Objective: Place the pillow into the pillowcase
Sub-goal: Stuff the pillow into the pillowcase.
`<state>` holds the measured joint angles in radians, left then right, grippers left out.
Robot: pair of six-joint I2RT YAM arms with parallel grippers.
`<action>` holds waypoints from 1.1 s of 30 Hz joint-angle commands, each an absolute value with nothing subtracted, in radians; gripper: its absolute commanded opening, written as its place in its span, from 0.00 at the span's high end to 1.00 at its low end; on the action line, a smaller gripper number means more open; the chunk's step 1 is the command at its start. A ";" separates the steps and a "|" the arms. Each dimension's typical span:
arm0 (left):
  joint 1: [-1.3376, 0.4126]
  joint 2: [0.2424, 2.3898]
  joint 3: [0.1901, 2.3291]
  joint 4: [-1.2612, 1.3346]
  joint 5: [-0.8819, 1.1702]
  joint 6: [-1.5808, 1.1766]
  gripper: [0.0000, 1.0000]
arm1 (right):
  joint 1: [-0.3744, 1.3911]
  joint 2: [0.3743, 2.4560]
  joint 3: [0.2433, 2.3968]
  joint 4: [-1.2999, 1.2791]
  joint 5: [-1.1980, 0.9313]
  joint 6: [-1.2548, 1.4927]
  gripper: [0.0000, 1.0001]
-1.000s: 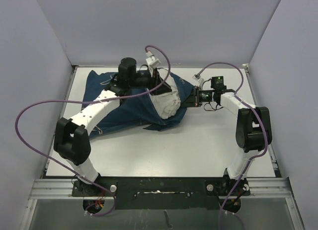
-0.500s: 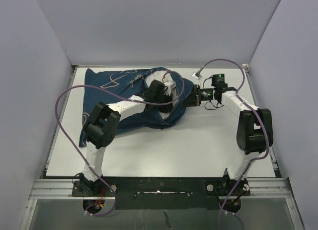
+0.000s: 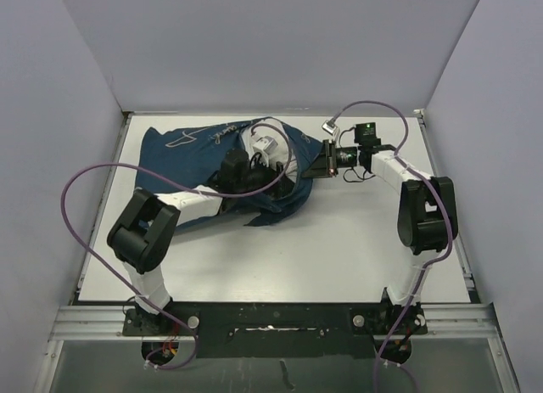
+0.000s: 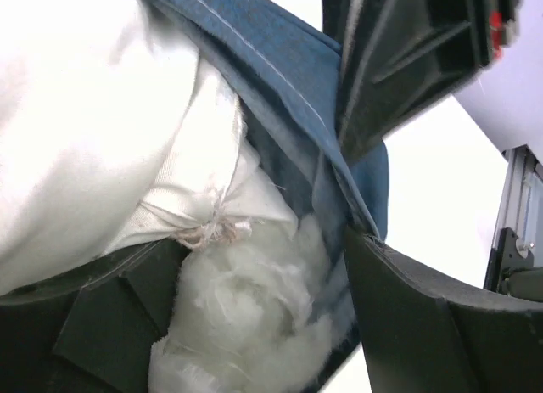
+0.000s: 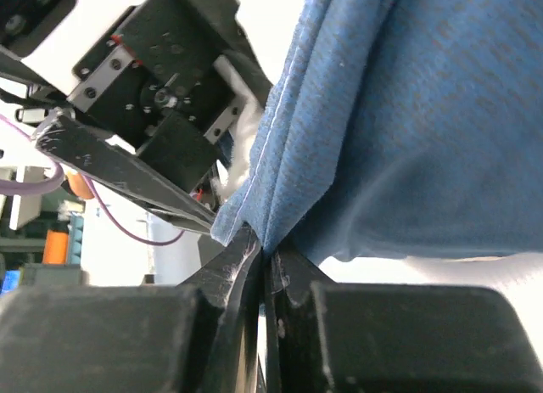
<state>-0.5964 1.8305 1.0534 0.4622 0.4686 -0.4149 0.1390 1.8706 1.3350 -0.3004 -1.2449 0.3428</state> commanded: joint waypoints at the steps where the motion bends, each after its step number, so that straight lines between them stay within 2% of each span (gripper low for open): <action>1: -0.569 1.722 0.969 0.494 0.616 -0.379 0.26 | 0.088 1.902 1.402 -0.229 -1.153 0.361 1.00; 3: -0.573 1.686 0.972 0.410 0.556 -0.310 0.26 | 0.099 1.910 1.412 -0.251 -1.140 0.343 1.00; 6: -0.627 1.627 0.987 0.273 0.354 -0.082 0.26 | 0.115 1.896 1.401 -0.254 -1.133 0.326 1.00; 8: -0.669 1.592 0.979 0.272 0.245 0.068 0.25 | 0.123 1.882 1.384 -0.254 -1.129 0.312 1.00; 10: -0.676 1.562 0.958 0.349 0.244 0.112 0.25 | 0.132 1.869 1.362 -0.249 -1.131 0.303 1.00; 13: -0.649 1.518 0.964 0.443 0.315 0.034 0.26 | 0.145 1.854 1.338 -0.246 -1.132 0.293 1.00; 18: -0.503 1.522 1.109 0.473 0.531 -0.461 0.34 | 0.149 1.828 1.319 -0.265 -1.136 0.241 1.00; 21: -0.421 1.554 1.245 0.295 0.469 -0.584 0.39 | 0.151 1.818 1.302 -0.265 -1.143 0.222 1.00; 25: -0.419 1.689 1.488 -0.062 0.324 -0.402 0.33 | 0.152 1.810 1.286 -0.263 -1.147 0.212 1.00; 30: -0.489 1.938 1.787 -0.399 0.175 -0.206 0.31 | 0.155 1.789 1.287 -0.271 -1.158 0.196 1.00; 32: -0.511 2.014 1.835 -0.469 0.145 -0.161 0.39 | 0.153 1.776 1.286 -0.274 -1.169 0.188 1.00; 33: -0.517 2.047 1.845 -0.498 0.156 -0.145 0.47 | 0.150 1.771 1.287 -0.272 -1.183 0.186 1.00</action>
